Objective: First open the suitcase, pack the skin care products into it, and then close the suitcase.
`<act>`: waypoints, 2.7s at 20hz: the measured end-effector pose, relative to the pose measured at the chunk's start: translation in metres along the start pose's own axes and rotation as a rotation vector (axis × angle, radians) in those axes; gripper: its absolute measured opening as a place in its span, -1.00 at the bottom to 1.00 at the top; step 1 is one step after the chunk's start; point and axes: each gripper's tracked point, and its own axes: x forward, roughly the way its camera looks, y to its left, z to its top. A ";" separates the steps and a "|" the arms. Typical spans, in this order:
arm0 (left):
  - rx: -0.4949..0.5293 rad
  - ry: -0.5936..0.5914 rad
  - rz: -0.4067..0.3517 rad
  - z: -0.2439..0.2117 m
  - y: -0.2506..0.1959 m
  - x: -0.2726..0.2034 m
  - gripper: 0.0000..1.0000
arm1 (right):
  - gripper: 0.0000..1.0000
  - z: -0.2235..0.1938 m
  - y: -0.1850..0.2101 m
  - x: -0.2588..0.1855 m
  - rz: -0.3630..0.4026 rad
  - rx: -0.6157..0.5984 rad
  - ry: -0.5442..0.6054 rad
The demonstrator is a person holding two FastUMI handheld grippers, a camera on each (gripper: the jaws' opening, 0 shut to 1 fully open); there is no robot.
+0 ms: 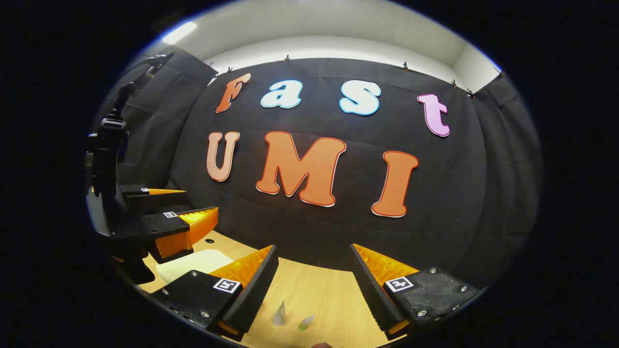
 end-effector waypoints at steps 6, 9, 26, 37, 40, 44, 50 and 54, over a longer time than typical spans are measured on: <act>0.032 0.025 0.001 -0.015 -0.009 0.015 0.96 | 0.87 -0.019 0.001 0.021 0.034 -0.001 0.051; 0.041 0.056 -0.006 -0.020 -0.016 0.030 0.96 | 0.86 -0.024 0.000 0.040 0.049 0.007 0.083; -0.049 0.002 0.038 0.010 0.006 0.055 0.95 | 0.86 -0.013 -0.041 0.038 -0.027 0.005 0.079; 0.362 0.224 -0.181 -0.137 -0.051 0.024 0.96 | 0.87 -0.033 -0.052 0.016 -0.057 0.012 0.108; 0.483 0.288 -0.241 -0.175 -0.056 0.021 0.93 | 0.87 -0.041 -0.060 0.014 -0.070 0.010 0.119; 0.608 0.363 -0.290 -0.220 -0.057 0.017 0.94 | 0.87 -0.050 -0.073 0.010 -0.100 -0.003 0.131; 0.792 0.443 -0.387 -0.275 -0.075 -0.003 0.74 | 0.87 -0.067 -0.092 0.000 -0.137 0.018 0.163; 0.946 0.464 -0.410 -0.301 -0.078 -0.002 0.60 | 0.87 -0.077 -0.104 -0.005 -0.162 0.010 0.184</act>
